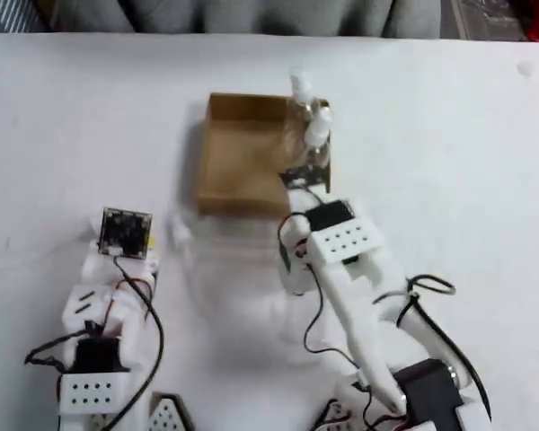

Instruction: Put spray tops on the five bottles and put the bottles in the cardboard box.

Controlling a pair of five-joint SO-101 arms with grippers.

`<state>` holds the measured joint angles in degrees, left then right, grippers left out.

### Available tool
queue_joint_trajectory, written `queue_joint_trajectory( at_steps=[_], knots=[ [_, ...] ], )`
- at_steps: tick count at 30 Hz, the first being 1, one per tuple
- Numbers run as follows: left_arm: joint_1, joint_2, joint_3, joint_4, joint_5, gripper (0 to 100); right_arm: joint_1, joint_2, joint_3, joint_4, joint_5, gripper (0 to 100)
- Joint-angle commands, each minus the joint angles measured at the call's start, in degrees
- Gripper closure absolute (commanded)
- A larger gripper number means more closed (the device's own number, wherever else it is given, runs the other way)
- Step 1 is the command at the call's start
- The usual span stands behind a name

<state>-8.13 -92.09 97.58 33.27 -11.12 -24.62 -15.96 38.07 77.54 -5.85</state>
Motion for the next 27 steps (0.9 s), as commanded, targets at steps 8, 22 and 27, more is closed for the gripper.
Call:
queue_joint_trajectory(
  at_steps=[8,22,27],
  knots=[
    [-0.31,-0.48,-0.26,0.44,-0.44,98,2.33,-1.98,8.88,-15.25,-0.44,80.7],
    [-0.48,-0.48,-0.26,0.53,-0.44,98,16.57,-2.59,6.07,-12.79,8.00,94.0],
    [-0.48,-0.48,-0.26,0.53,-0.44,98,30.81,-2.59,-2.37,-6.46,24.00,94.0]
  ],
)
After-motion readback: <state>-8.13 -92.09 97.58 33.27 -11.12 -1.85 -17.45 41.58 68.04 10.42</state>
